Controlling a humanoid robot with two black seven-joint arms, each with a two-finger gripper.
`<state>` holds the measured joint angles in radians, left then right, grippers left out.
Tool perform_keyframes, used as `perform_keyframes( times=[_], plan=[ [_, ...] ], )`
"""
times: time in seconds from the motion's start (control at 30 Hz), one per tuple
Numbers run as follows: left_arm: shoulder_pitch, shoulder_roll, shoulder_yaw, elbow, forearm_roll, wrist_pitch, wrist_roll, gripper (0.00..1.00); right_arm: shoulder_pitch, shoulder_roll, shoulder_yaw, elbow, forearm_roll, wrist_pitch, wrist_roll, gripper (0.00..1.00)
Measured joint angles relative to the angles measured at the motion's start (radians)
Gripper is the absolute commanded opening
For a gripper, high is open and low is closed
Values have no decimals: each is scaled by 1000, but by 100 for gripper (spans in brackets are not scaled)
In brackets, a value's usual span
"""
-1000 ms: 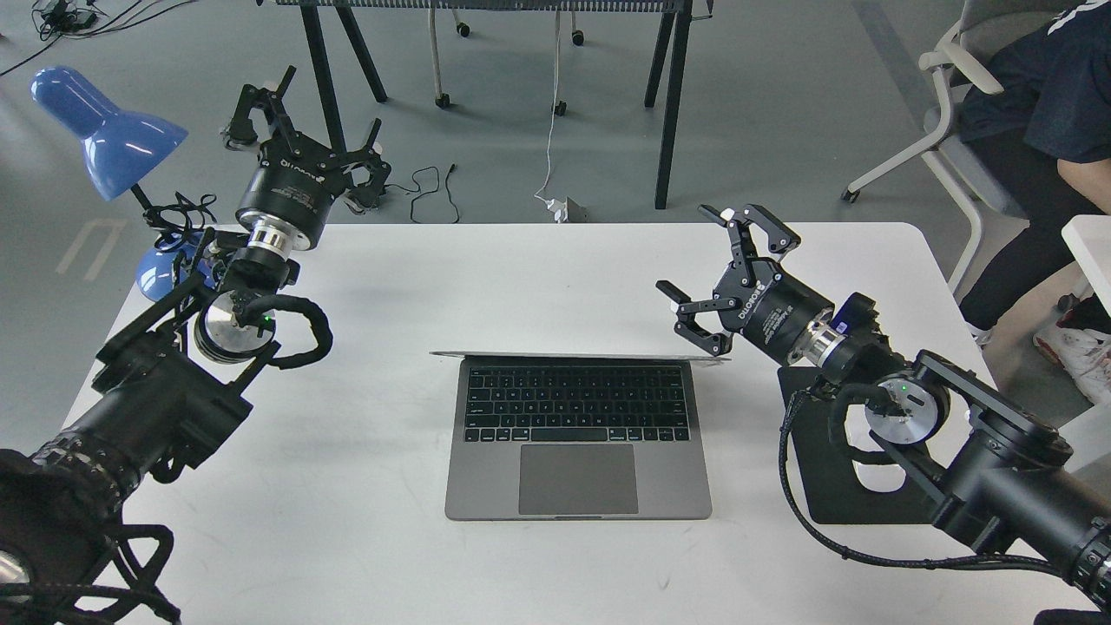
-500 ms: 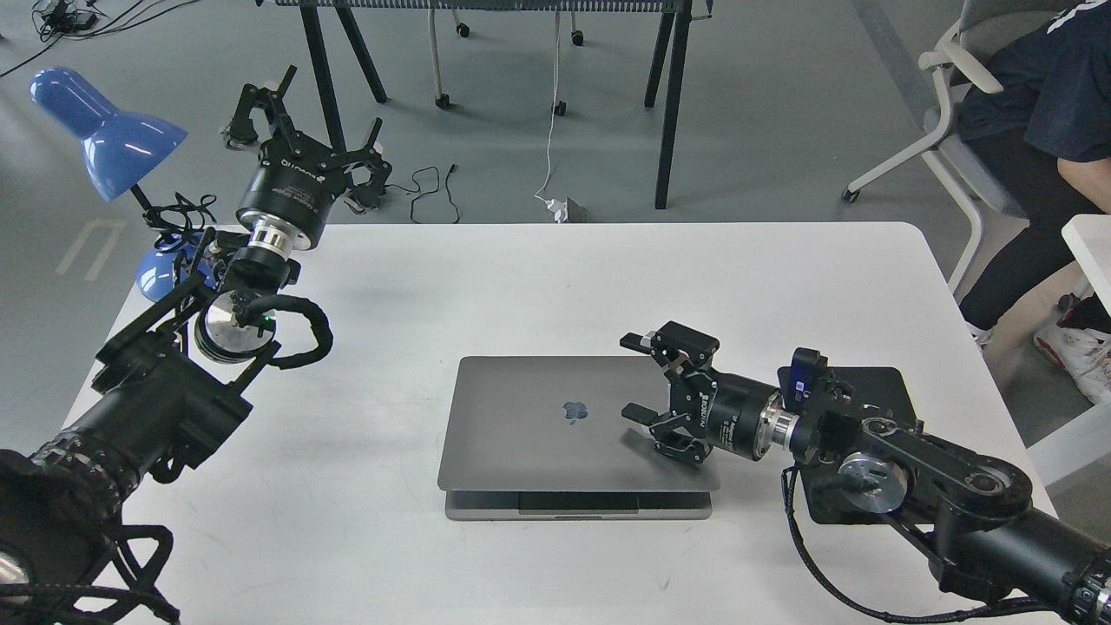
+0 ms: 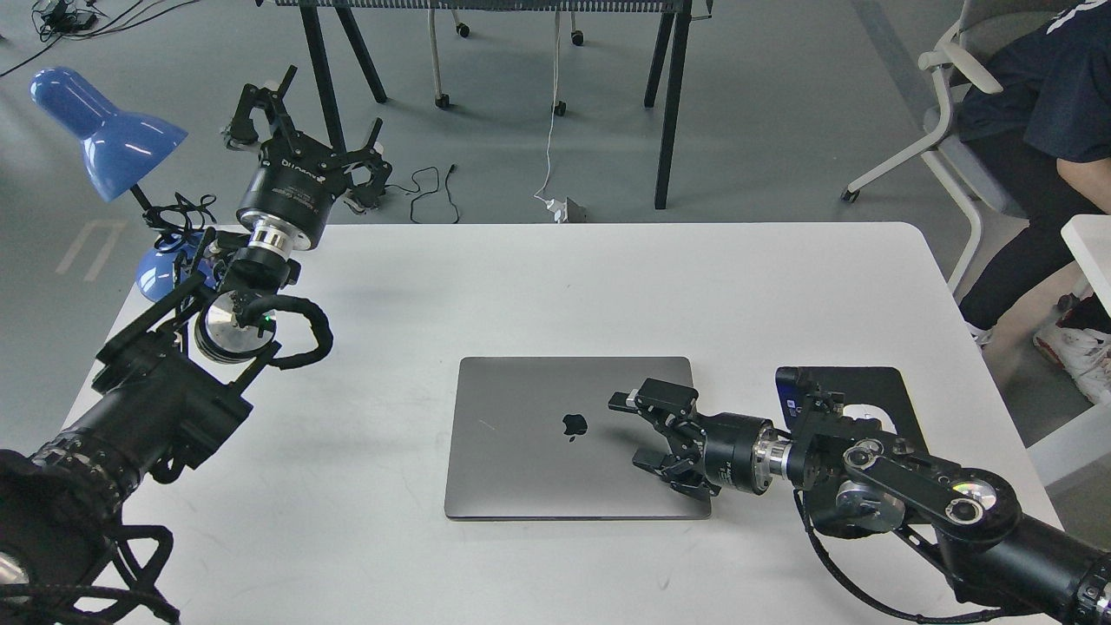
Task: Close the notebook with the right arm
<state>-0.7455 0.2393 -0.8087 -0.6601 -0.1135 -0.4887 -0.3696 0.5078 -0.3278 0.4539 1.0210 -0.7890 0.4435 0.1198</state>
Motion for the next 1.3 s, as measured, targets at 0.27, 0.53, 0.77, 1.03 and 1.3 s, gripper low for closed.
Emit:
perform_keyframes(
  times=[0.27,0.53,0.77,1.03,1.3],
  plan=[
    [0,0,0,-1,0,0,0,100,-15,-34,150,58,28,-4,6,100],
    [0,0,-1,-1,0,0,0,100,-13,-32,495,73,264,-40,-15,99],
    [0,-1,-1,-1,0,0,0,100,41,-35,754,45,396,-76,-89,100],
    [0,-1,-1,-1,0,0,0,100,85,-29,810,-113,625,-126,-117,100],
    [0,-1,-1,-1,0,0,0,100,119,-21,850,-252,670,-118,-112,100]
  ],
)
